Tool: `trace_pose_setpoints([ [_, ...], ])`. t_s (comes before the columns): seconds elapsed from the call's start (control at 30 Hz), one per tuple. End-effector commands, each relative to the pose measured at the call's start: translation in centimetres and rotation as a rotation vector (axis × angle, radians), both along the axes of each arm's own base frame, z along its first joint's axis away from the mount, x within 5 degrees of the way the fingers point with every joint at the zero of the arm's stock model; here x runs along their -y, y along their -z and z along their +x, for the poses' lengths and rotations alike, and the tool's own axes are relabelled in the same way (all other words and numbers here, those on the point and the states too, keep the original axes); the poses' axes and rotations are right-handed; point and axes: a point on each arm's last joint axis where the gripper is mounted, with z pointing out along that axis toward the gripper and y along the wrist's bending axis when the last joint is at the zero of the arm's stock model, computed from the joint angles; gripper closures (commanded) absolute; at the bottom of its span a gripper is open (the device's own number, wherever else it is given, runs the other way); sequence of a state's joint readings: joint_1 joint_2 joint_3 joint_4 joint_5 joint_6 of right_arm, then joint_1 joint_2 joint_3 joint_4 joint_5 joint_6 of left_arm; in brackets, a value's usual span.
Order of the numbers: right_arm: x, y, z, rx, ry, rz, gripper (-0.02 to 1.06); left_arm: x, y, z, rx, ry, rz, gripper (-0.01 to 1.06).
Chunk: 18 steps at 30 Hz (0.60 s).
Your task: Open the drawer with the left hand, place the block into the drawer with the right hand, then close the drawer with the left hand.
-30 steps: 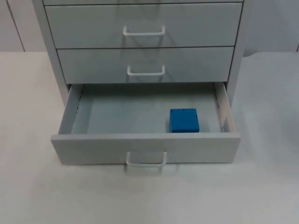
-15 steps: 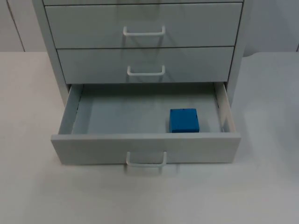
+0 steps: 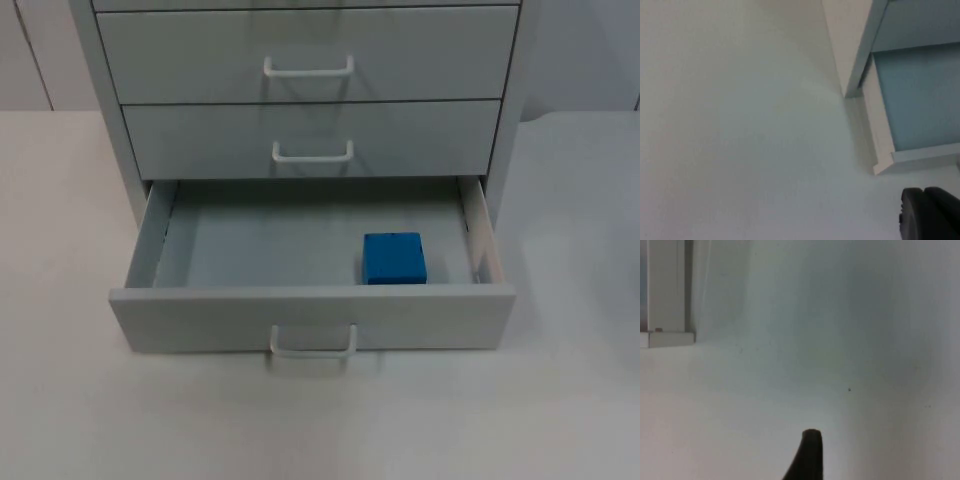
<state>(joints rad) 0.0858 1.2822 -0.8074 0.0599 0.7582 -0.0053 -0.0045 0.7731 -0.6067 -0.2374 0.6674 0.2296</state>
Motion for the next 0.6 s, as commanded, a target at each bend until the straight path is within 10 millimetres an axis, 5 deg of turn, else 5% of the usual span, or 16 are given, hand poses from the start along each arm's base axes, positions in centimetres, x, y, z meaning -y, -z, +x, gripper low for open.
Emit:
trace_pose_setpoints([
  [0.0,0.2,-0.3,-0.1,0.016,-0.007,-0.006,0.31,0.4,0.1,0.1,0.009,0.030,-0.033,1.05],
  [0.57,0.2,-0.3,0.0,0.026,-0.007,-0.006,0.31,6.9,2.0,1.1,-0.047,0.479,0.032,1.05],
])
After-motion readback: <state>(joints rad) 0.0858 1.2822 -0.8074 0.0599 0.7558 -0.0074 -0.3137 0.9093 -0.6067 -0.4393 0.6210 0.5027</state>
